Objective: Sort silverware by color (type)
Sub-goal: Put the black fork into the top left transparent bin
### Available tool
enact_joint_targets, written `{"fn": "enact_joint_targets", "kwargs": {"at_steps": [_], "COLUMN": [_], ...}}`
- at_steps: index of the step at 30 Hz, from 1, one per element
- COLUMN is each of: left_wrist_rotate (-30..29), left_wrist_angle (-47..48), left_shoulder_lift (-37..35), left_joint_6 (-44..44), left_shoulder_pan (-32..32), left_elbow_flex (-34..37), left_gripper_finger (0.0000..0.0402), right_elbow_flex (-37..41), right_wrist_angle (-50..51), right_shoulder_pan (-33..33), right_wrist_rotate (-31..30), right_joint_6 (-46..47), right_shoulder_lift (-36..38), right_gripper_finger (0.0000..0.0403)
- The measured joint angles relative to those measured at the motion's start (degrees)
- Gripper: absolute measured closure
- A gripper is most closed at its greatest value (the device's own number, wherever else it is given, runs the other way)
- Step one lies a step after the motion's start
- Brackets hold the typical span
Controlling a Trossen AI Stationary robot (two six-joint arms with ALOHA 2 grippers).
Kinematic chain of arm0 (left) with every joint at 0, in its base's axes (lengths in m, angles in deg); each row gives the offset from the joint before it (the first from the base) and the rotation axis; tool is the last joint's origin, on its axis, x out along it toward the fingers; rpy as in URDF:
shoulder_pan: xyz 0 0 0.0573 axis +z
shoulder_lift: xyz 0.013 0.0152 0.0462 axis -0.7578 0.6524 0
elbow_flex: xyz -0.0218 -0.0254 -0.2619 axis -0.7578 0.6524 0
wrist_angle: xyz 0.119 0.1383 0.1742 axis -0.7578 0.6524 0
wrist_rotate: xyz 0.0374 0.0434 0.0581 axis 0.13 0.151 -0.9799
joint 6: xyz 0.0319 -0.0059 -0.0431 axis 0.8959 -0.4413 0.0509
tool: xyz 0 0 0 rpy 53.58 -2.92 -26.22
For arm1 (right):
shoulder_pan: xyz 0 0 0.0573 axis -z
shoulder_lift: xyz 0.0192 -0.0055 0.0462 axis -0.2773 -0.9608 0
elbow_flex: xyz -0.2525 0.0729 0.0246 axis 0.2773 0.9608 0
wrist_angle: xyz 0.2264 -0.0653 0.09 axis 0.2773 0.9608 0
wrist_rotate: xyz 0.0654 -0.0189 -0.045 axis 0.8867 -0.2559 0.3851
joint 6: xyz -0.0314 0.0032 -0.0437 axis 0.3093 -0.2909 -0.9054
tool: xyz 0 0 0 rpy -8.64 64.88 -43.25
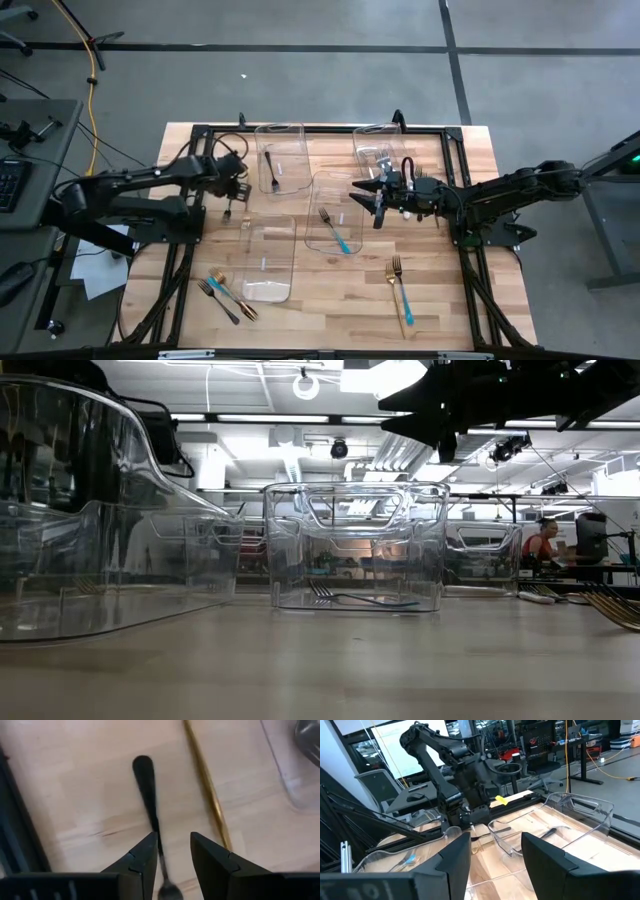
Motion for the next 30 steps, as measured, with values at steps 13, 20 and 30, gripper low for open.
{"fn": "enact_joint_targets", "kwargs": {"at_steps": [13,20,30], "left_wrist_rotate": [-0.66,0.77,1.52], "left_wrist_angle": [-0.57,-2.66,-2.38], "left_shoulder_lift": [9.7,10.95,9.31], "left_joint_6": [1.52,1.7,2.01], "left_shoulder_pan": [1.99,1.93,1.94], "left_elbow_flex": [1.26,1.87,2.21], "left_gripper_finger": [0.0291,0.0291,0.0291], "right_elbow_flex": [0.0,0.0,0.0], "right_wrist_angle": [0.0,-0.01,-0.04], "right_shoulder_pan": [0.0,0.0,0.02], "right_wrist_rotate": [0.0,0.0,-0.01], "right_joint_6": [-0.18,-0.17,-0.31], "right_shoulder_lift": [0.0,-0.01,0.0], "right_gripper_finger": [0.0231,0.0231,0.0231]}}
